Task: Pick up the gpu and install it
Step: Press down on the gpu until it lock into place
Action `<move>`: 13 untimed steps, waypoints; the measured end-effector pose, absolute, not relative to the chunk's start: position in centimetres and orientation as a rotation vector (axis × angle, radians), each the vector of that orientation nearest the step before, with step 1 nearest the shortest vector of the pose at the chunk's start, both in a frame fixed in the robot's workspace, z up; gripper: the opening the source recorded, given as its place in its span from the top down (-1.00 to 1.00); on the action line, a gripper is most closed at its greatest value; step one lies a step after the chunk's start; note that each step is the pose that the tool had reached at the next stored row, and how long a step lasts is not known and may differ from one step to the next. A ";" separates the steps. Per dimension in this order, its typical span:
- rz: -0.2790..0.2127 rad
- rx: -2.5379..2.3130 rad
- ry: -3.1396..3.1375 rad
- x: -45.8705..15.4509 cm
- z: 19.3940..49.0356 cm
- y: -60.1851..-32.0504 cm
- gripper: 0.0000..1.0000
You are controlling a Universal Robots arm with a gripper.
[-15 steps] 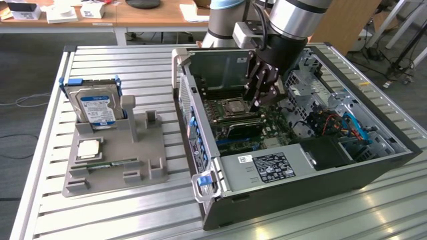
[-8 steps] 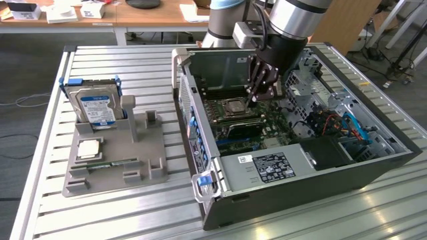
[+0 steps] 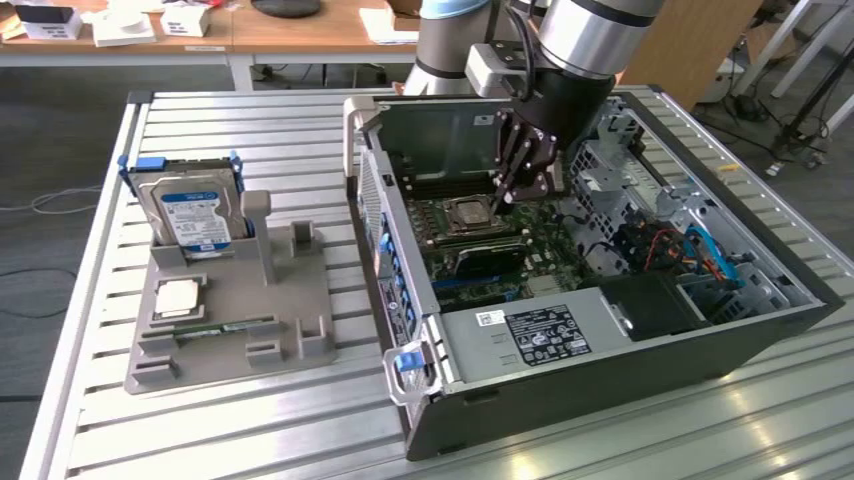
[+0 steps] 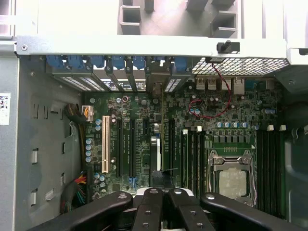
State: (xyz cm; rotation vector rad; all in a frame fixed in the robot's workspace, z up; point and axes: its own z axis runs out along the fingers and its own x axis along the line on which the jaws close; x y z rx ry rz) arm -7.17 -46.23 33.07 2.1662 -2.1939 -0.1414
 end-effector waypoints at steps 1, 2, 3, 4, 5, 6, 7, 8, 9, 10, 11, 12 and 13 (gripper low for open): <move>-0.138 2.168 -2.195 -7.2 33.1 -46.2 0.79; -0.132 2.171 -2.198 -7.3 33.1 -46.2 0.79; -0.124 2.175 -2.202 -7.4 33.1 -46.2 0.79; -0.117 2.178 -2.206 -7.5 33.1 -46.2 0.79; -0.112 2.181 -2.208 -7.6 33.1 -46.2 0.79; -0.106 2.184 -2.211 -7.7 33.1 -46.2 0.79; -0.098 2.188 -2.215 -7.9 33.1 -46.2 0.79; -0.089 2.193 -2.219 -8.1 33.1 -46.2 0.79; -0.081 2.196 -2.223 -8.3 33.1 -46.2 0.79; -0.078 2.198 -2.225 -8.5 33.1 -46.2 0.79; -0.078 2.198 -2.225 -8.5 33.1 -46.2 0.79; -0.078 2.198 -2.225 -8.5 33.1 -46.2 0.79; -0.078 2.198 -2.225 -8.5 33.1 -46.2 0.79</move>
